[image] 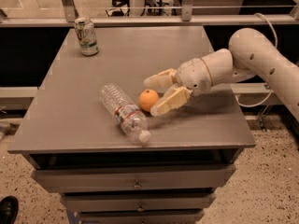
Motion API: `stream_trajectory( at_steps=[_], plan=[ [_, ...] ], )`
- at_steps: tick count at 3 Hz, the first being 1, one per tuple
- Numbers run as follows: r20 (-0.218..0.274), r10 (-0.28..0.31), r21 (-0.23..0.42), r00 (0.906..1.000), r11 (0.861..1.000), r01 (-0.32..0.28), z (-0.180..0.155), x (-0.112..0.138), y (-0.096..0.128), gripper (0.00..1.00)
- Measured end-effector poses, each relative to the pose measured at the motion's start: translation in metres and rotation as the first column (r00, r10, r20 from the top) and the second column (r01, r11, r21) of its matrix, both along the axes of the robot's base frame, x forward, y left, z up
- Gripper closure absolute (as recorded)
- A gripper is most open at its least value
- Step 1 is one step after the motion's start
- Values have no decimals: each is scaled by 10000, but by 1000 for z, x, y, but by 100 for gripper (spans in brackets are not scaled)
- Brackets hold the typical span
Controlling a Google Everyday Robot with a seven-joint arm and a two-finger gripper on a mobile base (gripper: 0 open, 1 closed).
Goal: Move orange near water bottle
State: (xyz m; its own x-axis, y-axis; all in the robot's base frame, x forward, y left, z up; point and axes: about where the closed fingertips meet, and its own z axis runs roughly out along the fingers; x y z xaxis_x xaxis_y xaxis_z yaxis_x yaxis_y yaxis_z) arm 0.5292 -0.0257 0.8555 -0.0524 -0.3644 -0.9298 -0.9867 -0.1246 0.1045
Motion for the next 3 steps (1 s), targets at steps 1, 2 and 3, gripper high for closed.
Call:
stream_trajectory(
  at_steps=[1,2,3],
  plan=[
    [-131,199,-76,9997,9998,-200,-2,-1,3,0],
    [-164,263,-169,9995,9995,-266,-3,0,2,0],
    [85,-228,-396,9997,9989,231,-1,16,-24,0]
  ],
)
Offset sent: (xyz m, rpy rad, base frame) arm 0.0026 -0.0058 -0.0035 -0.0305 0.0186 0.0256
